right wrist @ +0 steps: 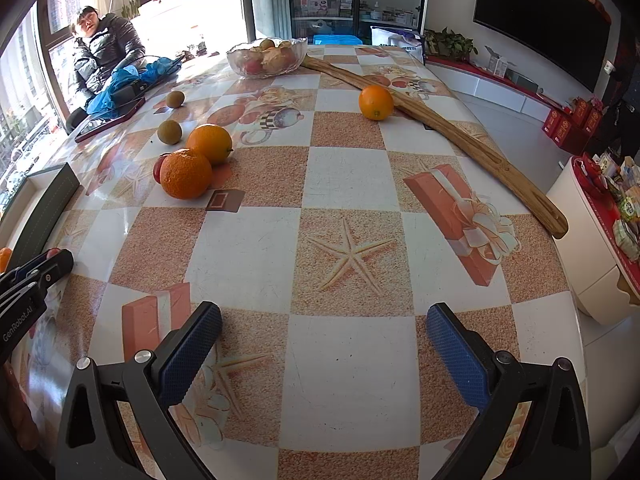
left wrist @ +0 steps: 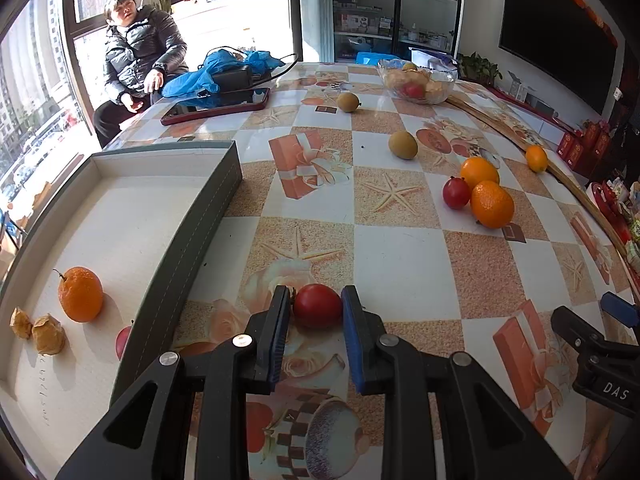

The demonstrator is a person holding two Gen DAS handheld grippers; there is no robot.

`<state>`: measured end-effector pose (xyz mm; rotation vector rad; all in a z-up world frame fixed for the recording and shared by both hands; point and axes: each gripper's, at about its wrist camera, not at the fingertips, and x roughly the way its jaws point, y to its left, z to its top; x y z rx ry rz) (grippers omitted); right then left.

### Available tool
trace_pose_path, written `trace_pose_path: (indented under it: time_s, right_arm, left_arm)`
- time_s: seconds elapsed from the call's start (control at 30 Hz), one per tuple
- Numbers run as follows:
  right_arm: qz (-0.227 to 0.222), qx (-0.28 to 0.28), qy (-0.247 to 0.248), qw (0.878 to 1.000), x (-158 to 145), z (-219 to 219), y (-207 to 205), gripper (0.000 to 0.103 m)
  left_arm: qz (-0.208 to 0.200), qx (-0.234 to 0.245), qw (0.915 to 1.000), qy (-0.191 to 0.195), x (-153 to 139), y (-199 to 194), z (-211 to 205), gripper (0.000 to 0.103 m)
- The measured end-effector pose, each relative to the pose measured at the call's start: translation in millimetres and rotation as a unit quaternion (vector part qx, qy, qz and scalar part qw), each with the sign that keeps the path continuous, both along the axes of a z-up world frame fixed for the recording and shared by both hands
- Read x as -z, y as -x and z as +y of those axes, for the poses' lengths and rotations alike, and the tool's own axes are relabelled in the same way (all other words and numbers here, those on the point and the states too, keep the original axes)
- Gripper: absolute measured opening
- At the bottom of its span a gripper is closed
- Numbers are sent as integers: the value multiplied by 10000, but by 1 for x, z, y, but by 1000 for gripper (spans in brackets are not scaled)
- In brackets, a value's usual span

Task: Organize fruits
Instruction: 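Grasp the brown round fruit with the right tool while the left tool holds the tomato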

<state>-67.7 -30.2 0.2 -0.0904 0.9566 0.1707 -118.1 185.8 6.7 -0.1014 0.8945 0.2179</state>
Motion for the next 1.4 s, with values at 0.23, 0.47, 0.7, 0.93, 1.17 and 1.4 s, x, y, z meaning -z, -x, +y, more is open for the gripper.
trace_pose_path:
  time_s: [0.23,0.47,0.7,0.93,1.17,1.4]
  right_arm:
    - [2,0,5,10000,0,0,0,103]
    - [3,1,9,10000,0,0,0,103]
    - [16,2,25,10000,0,0,0,103]
    - [572,-176,-219,9980,-11,7,-17,103]
    - [112,-772,-196,9968,-55,57,-37,103]
    - [11,-1117,60,9937,-58,112,-77,103]
  left_arm:
    - [-1,0,10000,5,0,0,0,29]
    - [0,0,10000,3,0,0,0,29]
    - [0,0,10000,4,0,0,0,29]
    - [-3,0,10000,18,0,0,0,29]
    - [32,-69,10000,-25,-2,3,1,29]
    - [33,-153,9999,-23,-1,9,8,29]
